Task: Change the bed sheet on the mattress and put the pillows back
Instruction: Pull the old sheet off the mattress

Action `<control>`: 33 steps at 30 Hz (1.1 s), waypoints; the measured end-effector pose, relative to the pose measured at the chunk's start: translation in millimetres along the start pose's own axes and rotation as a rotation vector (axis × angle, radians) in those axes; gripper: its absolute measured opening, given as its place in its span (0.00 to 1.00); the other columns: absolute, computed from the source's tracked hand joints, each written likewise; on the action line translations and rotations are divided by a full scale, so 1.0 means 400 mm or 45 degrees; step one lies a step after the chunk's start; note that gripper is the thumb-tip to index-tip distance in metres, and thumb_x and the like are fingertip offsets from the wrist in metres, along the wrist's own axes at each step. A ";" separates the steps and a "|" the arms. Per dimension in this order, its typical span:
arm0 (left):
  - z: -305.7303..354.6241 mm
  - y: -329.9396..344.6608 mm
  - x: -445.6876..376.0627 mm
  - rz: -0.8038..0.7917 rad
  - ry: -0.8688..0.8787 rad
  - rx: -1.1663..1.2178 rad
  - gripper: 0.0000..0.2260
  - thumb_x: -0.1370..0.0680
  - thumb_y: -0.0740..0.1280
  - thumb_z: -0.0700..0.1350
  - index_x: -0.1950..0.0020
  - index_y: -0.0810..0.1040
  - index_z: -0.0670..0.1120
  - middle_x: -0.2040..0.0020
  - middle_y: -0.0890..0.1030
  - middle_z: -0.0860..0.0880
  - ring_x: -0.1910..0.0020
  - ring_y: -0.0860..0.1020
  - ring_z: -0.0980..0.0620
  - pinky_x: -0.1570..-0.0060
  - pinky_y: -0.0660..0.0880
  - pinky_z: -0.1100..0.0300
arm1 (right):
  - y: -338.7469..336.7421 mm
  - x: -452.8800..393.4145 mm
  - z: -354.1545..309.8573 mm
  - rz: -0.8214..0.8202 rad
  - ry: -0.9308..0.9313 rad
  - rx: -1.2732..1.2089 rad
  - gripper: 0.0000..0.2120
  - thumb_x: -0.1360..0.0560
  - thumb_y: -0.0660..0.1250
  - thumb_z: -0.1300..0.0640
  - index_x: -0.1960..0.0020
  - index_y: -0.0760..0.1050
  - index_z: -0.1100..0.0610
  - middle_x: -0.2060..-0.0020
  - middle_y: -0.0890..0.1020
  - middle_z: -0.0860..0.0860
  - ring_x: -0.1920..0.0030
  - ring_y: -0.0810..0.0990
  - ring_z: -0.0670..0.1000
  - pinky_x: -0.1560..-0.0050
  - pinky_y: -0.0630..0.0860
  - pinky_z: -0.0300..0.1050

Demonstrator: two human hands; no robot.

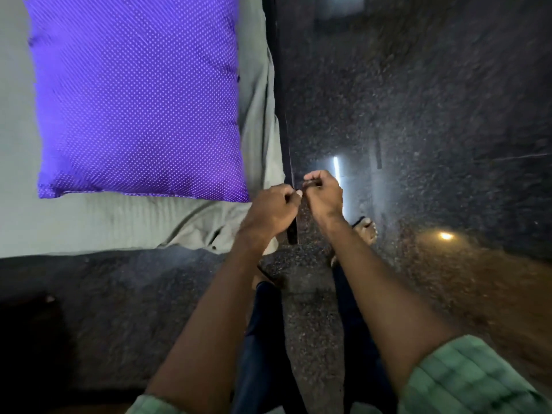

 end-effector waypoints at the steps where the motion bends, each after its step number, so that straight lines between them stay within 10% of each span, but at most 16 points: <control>1: 0.042 -0.012 0.005 0.037 0.007 -0.038 0.16 0.19 0.61 0.56 0.57 0.79 0.48 0.59 0.84 0.48 0.57 0.82 0.46 0.54 0.79 0.49 | -0.031 -0.010 -0.032 -0.023 -0.013 0.063 0.13 0.25 0.63 0.66 0.47 0.81 0.54 0.53 0.83 0.47 0.50 0.82 0.50 0.47 0.79 0.47; 18: 0.384 -0.415 -0.137 0.567 -0.254 0.253 0.10 0.20 0.64 0.51 0.43 0.83 0.53 0.46 0.85 0.46 0.45 0.82 0.41 0.43 0.79 0.49 | -0.148 -0.209 -0.675 -0.319 -0.358 0.610 0.05 0.25 0.66 0.57 0.56 0.80 0.50 0.55 0.84 0.49 0.51 0.82 0.53 0.54 0.74 0.41; 33: 0.592 -0.881 -0.659 0.782 -0.261 0.538 0.09 0.20 0.65 0.49 0.44 0.83 0.55 0.47 0.86 0.53 0.46 0.83 0.47 0.46 0.79 0.52 | -0.044 -0.730 -1.249 -0.292 -0.445 0.825 0.05 0.24 0.68 0.59 0.52 0.83 0.54 0.51 0.86 0.57 0.47 0.83 0.60 0.48 0.79 0.50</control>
Point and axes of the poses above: each hand's wrist, its own x-axis away from the middle knuckle, its own y-axis out of the palm, z = x × y, the point moved 7 cm from there along -x, towards the middle knuckle
